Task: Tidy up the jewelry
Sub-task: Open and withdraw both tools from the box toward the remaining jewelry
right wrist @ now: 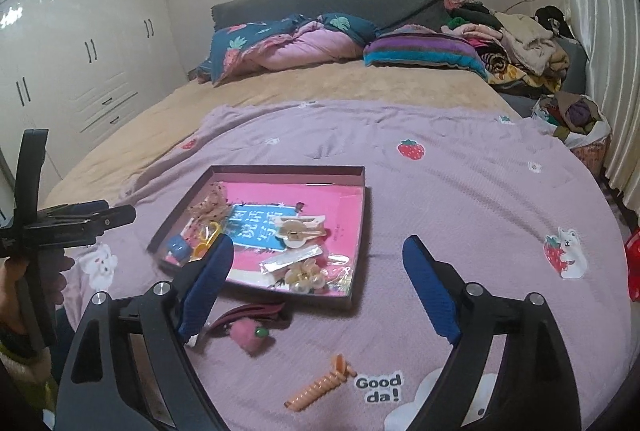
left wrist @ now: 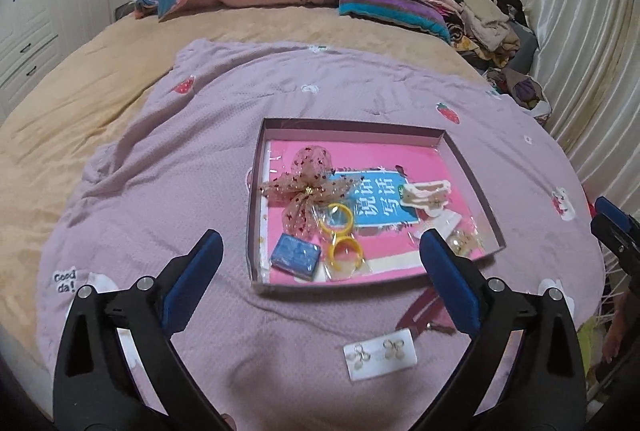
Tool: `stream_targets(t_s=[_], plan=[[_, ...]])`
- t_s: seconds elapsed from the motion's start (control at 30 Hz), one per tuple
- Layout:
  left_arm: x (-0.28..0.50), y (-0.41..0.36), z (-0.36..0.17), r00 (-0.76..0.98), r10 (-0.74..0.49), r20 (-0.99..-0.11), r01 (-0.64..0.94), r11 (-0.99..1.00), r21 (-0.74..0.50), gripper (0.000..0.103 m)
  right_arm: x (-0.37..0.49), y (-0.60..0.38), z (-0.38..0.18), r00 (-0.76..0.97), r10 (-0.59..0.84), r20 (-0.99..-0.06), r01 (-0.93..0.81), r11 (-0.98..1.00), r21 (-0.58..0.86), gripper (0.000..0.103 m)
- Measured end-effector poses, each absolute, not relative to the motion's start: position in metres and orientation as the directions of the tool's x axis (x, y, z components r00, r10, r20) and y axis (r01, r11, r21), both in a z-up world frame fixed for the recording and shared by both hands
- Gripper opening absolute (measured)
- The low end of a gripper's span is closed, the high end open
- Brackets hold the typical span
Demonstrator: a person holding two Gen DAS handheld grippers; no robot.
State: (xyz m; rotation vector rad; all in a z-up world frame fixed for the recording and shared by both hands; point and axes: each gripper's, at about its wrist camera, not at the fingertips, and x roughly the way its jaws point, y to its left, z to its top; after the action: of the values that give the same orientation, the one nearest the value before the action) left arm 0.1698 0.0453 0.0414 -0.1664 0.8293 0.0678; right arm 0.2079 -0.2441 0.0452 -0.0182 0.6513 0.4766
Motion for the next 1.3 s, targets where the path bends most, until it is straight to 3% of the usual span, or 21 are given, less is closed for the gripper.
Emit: stream_targets(t_s=[1.3], plan=[[0.089, 0.018, 0.000, 0.640, -0.010, -0.768, -0.038, 0.998, -0.044, 0.093, 0.137, -0.209, 0.003, 0.582, 0.454, -0.675, -0.553, 0.829, 0.080, 0.086]])
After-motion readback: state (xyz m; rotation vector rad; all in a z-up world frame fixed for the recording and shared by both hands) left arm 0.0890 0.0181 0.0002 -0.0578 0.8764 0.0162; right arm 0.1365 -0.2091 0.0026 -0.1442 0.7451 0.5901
